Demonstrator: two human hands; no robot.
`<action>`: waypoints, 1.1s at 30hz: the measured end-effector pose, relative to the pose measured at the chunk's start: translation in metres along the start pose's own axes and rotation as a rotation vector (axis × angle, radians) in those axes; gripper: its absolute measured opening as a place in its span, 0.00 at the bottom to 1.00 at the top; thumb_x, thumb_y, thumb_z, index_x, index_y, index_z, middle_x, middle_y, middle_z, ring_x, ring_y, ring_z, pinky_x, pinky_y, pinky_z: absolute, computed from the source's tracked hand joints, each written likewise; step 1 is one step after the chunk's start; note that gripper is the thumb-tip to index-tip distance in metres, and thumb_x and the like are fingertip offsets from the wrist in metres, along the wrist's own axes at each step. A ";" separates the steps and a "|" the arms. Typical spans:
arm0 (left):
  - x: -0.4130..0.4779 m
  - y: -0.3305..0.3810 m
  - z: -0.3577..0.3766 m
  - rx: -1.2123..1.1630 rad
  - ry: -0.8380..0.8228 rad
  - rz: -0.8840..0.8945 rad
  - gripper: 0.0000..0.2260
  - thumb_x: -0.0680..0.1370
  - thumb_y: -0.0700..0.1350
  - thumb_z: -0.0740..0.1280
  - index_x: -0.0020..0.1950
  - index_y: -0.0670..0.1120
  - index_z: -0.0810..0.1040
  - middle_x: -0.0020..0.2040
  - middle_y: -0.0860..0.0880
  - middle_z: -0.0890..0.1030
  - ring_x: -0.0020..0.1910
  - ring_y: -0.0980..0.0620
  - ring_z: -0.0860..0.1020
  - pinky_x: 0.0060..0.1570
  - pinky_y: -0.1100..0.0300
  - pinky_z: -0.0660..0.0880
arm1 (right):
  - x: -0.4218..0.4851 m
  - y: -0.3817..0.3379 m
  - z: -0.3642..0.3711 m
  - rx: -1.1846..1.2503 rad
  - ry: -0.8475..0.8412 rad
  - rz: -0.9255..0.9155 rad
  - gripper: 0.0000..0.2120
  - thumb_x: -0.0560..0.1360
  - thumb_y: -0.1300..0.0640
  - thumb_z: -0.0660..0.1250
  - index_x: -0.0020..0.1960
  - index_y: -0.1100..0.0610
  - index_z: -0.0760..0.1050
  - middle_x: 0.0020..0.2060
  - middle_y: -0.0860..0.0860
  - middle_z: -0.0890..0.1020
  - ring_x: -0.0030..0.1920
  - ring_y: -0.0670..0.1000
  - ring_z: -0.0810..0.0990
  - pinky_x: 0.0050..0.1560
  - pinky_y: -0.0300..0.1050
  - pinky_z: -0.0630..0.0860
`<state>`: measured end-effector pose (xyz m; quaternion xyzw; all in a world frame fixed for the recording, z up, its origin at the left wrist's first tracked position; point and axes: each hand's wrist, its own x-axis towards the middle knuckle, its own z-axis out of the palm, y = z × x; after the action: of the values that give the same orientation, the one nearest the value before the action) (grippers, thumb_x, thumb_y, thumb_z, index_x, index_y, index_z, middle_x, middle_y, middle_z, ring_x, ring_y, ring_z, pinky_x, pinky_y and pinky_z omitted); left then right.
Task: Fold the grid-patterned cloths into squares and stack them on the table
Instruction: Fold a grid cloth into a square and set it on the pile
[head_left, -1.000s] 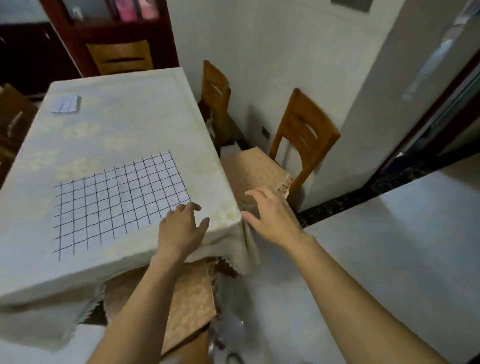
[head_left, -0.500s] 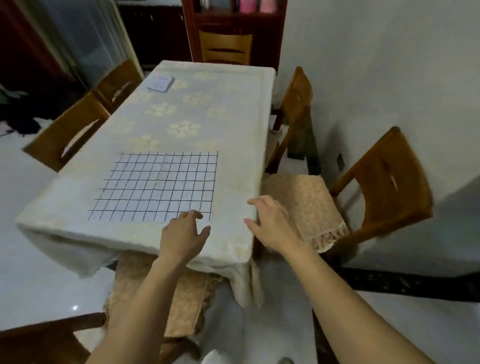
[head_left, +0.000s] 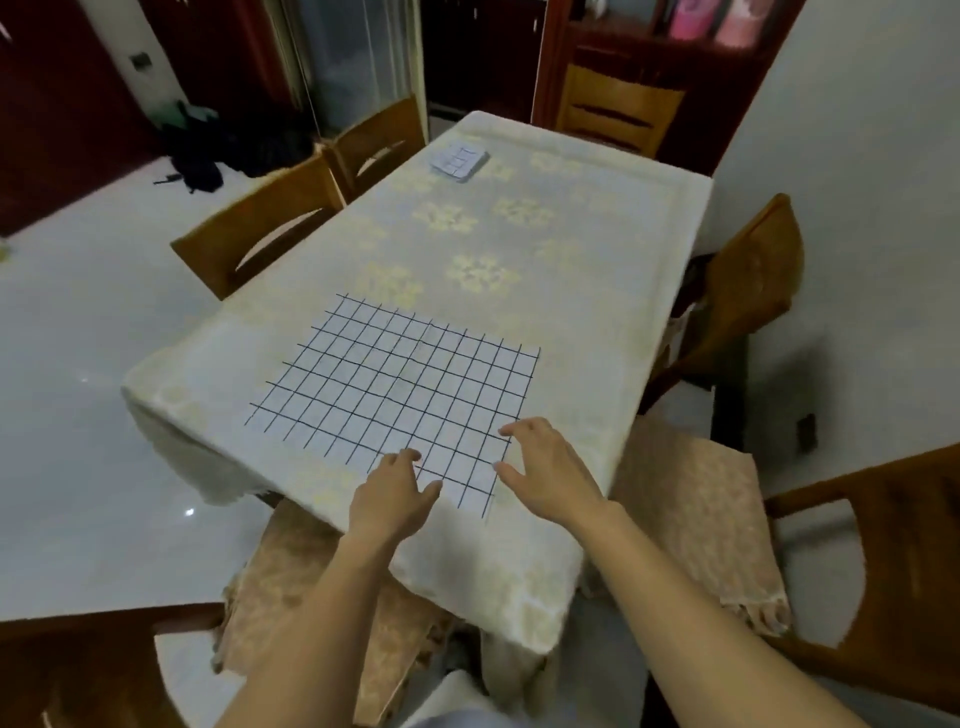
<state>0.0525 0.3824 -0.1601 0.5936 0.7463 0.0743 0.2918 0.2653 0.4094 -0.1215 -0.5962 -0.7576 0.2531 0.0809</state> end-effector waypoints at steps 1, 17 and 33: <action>0.015 -0.003 0.000 -0.019 -0.008 -0.011 0.27 0.80 0.56 0.65 0.75 0.48 0.65 0.74 0.47 0.68 0.66 0.44 0.74 0.62 0.48 0.73 | 0.014 0.002 -0.001 -0.003 -0.014 0.003 0.23 0.79 0.47 0.65 0.71 0.53 0.68 0.68 0.52 0.70 0.66 0.55 0.72 0.67 0.52 0.69; 0.125 -0.038 0.035 -0.039 0.028 -0.305 0.36 0.81 0.59 0.60 0.82 0.46 0.47 0.82 0.45 0.45 0.80 0.36 0.45 0.78 0.43 0.50 | 0.163 0.003 0.042 -0.080 -0.355 -0.118 0.27 0.81 0.47 0.61 0.77 0.54 0.61 0.76 0.53 0.62 0.74 0.53 0.64 0.73 0.49 0.63; 0.173 -0.038 0.027 0.064 0.392 -0.568 0.10 0.81 0.53 0.62 0.55 0.52 0.80 0.55 0.50 0.78 0.56 0.46 0.72 0.52 0.53 0.67 | 0.354 -0.019 0.075 -0.170 -0.390 -0.579 0.16 0.73 0.52 0.73 0.60 0.50 0.79 0.65 0.57 0.72 0.65 0.59 0.69 0.66 0.53 0.68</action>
<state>0.0133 0.5263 -0.2600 0.3453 0.9256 0.0793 0.1331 0.1191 0.7189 -0.2403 -0.3020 -0.9146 0.2647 -0.0468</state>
